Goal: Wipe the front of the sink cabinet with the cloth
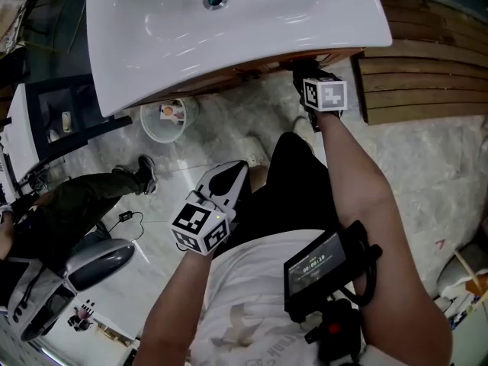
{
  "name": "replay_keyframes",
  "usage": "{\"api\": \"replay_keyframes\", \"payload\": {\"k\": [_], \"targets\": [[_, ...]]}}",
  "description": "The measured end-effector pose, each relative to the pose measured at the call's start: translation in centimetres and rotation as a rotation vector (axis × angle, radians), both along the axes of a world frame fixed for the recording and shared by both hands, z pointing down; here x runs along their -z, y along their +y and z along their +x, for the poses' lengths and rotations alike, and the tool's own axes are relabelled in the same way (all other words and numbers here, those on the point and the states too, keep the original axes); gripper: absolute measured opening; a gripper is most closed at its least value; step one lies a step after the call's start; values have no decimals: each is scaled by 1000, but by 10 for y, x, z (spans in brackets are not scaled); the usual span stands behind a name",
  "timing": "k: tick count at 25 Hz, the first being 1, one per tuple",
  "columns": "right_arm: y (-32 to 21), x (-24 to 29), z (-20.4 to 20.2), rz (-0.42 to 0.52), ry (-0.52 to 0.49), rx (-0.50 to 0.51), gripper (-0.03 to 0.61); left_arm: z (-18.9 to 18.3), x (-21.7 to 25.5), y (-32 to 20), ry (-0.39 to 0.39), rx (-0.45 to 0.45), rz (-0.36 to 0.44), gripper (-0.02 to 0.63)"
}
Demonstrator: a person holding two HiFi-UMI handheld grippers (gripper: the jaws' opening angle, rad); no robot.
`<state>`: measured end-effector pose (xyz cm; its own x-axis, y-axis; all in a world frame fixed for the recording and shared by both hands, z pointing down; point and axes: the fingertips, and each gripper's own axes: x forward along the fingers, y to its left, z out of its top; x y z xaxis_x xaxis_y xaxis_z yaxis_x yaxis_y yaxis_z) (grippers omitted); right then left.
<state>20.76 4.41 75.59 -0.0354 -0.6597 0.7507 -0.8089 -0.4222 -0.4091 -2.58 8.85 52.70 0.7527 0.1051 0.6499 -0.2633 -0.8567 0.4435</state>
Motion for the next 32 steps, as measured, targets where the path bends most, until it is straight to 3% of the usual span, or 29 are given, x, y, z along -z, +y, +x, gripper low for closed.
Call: {"api": "replay_keyframes", "payload": {"k": [7, 12, 17, 20, 22, 26, 32], "targets": [[-47, 9, -67, 60, -20, 191, 150, -21, 0, -15, -16, 28, 8, 8], [-54, 2, -90, 60, -38, 211, 150, -29, -2, -15, -31, 31, 8, 8], [-62, -10, -111, 99, -133, 214, 150, -38, -13, -13, -66, 16, -2, 8], [-51, -35, -115, -17, -140, 279, 150, -36, -22, -9, -79, -6, -7, 8], [-43, -49, -106, -62, -114, 273, 150, -31, -27, -5, -83, -21, -11, 8], [-36, -52, -58, 13, -115, 80, 150, -15, -33, -5, -84, -46, -5, 8], [31, -67, 36, -73, 9, -76, 150, 9, -37, -5, -56, -74, 16, 8]]}}
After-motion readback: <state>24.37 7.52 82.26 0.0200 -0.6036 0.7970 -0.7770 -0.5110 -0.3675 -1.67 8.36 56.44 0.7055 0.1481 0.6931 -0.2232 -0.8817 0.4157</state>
